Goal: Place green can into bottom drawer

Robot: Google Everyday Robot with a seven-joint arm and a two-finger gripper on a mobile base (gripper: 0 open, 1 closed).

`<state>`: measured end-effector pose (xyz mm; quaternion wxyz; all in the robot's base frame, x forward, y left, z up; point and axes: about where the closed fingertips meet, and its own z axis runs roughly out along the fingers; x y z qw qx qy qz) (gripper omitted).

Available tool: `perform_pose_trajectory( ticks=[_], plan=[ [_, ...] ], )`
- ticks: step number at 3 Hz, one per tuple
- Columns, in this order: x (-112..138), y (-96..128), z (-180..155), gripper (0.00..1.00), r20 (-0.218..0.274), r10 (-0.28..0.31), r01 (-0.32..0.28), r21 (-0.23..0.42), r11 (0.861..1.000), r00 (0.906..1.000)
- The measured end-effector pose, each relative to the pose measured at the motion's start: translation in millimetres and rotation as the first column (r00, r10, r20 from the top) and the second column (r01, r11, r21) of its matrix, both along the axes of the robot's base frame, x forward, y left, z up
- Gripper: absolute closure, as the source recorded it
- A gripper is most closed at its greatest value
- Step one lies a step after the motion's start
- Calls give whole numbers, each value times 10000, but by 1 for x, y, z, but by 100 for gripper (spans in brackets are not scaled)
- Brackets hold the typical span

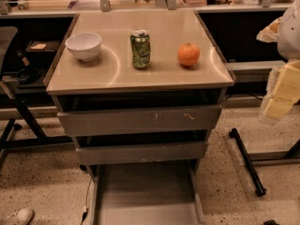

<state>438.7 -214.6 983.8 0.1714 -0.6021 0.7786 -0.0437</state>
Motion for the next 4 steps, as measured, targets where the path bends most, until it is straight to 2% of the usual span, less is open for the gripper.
perform_pose_trajectory(
  ticks=[1,2,3,4],
  plan=[
    [0,0,0,0,0,0,0,0,10000,10000],
    [11,5,-2,0,108,-116,113,313,9994,9999],
    [52,30,-6,0,248,-128,91,1415,9899,9996],
    [102,58,-13,0,48,33,-45,2715,9624,10000]
  ],
)
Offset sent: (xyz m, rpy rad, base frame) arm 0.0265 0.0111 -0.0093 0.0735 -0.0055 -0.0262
